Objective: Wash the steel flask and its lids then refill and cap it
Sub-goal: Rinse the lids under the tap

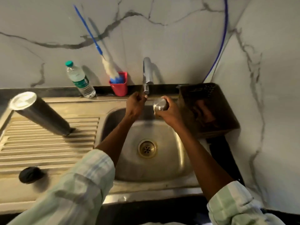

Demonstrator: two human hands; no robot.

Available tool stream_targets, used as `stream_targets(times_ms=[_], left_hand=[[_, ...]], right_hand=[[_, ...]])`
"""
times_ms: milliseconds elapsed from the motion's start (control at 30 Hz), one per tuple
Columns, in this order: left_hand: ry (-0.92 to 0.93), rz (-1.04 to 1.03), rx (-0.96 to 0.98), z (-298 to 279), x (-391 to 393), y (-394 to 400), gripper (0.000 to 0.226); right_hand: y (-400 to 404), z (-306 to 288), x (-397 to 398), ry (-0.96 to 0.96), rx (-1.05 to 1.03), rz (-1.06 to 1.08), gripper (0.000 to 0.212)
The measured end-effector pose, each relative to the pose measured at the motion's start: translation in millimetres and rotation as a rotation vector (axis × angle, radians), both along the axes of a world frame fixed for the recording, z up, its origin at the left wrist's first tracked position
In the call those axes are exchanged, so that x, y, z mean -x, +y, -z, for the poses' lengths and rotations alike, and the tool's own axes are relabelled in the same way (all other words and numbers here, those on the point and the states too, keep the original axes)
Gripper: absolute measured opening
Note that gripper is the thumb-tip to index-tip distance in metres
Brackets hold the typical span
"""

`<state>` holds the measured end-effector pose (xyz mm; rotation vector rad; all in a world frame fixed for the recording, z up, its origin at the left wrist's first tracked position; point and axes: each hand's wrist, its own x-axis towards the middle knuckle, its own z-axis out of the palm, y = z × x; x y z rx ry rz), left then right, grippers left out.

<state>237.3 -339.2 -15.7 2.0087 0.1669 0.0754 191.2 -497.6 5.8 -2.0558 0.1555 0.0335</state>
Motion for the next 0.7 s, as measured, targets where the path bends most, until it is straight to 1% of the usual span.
stream_targets(times_ms=[100,200,233,267,300,333,400,500,600,700], left_hand=[[-0.011,0.014,-0.026,-9,-34,-17,0.03],[0.082,-0.036,0.004,-15,-56,-29,0.053],[0.084,-0.06,0.023,-15,-60,-30,0.064],[0.058,-0.073,0.048,-9,-67,-28,0.075],[0.014,-0.078,0.063,3,-75,-24,0.081],[-0.018,-0.079,0.06,16,-82,-19,0.08],[-0.049,-0.072,0.018,24,-85,-14,0.067],[-0.047,-0.034,-0.085,-8,-72,-15,0.049],[-0.065,0.007,-0.186,-11,-71,-11,0.028],[-0.075,-0.026,-0.224,-17,-65,-11,0.018]], right_hand=[[-8,2,-20,0.012,-0.011,-0.044,0.071],[-9,1,-37,0.024,-0.034,-0.109,0.074],[-7,1,-41,0.023,-0.044,-0.129,0.074],[-6,0,-46,0.02,-0.051,-0.142,0.074],[-5,0,-51,0.017,-0.053,-0.153,0.073],[-3,-1,-54,0.014,-0.056,-0.159,0.072],[-1,-2,-60,0.021,-0.061,-0.165,0.069],[3,-3,-64,0.044,-0.06,-0.159,0.069],[7,-1,-65,0.044,-0.053,-0.174,0.069],[11,-5,-64,0.049,-0.053,-0.192,0.071]])
